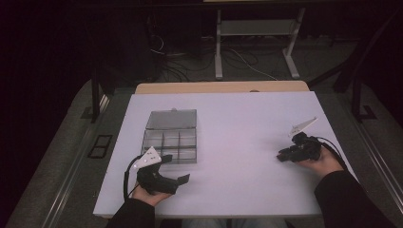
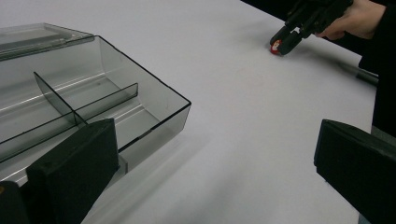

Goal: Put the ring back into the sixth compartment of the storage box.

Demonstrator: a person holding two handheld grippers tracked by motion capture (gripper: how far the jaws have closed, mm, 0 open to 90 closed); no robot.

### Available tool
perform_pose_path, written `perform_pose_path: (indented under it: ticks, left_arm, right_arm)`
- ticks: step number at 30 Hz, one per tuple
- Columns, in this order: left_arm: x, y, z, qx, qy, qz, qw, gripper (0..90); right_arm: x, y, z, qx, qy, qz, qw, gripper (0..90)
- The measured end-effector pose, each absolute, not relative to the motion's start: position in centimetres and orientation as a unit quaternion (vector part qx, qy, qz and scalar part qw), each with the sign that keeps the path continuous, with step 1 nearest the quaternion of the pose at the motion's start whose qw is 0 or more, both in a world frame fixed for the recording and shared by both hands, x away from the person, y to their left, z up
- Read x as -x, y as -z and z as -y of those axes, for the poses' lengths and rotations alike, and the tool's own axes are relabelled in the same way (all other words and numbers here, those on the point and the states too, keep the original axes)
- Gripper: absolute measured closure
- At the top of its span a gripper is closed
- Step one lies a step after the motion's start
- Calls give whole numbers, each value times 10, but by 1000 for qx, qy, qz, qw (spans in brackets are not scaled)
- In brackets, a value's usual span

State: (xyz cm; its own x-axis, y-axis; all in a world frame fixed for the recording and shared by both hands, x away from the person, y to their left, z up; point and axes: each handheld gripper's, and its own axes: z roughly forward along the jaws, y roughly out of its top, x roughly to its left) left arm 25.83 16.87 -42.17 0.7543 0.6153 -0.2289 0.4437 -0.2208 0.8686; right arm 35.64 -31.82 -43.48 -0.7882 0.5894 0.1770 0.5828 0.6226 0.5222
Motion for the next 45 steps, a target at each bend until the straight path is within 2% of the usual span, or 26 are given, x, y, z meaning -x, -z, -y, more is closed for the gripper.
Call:
perform_pose_path:
  ticks: [15,26,45]
  left_arm:
    - [-258,422,-169,-778,-82,-340,523,0]
    - [-258,421,-169,-777,-82,-339,524,0]
    - [-258,421,-169,-777,-80,-339,525,0]
  right_arm:
    - [-357,425,318,-328,-302,-895,-3,701]
    - [-364,404,303,-306,-311,-900,6,701]
    - [-376,387,273,-279,-319,-906,3,700]
